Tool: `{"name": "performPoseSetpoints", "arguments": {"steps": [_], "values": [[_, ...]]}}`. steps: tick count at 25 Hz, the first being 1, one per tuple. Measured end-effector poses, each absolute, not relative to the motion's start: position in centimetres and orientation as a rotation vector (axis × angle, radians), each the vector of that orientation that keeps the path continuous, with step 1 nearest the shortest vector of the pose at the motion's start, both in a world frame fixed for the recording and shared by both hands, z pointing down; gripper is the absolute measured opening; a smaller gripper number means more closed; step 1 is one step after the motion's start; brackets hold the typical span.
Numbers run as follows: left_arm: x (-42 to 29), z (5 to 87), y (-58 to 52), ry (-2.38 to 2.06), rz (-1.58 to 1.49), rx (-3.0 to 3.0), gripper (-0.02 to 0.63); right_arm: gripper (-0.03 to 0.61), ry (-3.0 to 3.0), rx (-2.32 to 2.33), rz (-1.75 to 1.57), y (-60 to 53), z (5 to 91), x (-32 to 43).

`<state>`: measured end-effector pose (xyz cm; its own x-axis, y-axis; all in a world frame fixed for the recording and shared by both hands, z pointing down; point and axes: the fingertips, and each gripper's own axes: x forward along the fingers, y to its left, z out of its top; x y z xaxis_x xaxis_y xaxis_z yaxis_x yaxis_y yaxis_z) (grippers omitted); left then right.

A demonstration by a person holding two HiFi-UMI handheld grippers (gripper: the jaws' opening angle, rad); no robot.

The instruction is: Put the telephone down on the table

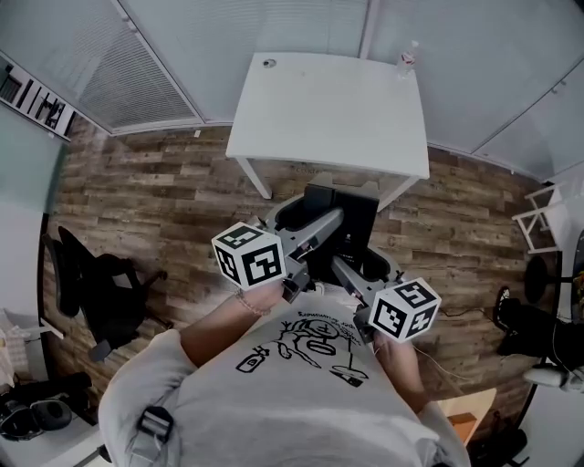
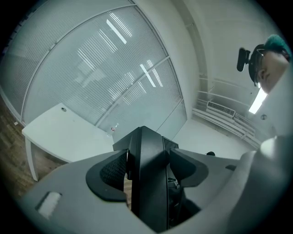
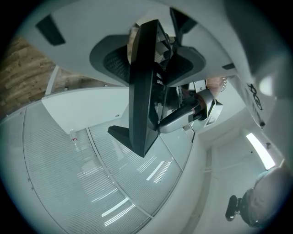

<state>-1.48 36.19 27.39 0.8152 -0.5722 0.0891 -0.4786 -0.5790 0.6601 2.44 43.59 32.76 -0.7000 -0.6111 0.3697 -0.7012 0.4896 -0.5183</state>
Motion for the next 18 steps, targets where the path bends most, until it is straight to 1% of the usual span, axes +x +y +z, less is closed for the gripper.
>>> {"name": "performPoseSetpoints", "arguments": {"steps": [7, 18], "values": [[0.7, 28.1, 36.7, -0.776, -0.165, 2.281, 0.287, 0.229, -2.590, 1.137, 1.021, 44.1, 33.4, 4.6], [-0.6, 29.5, 33.7, -0.800, -0.167, 2.238, 0.287, 0.229, -2.581, 1.099, 1.053, 41.1, 34.5, 3.6]]}}
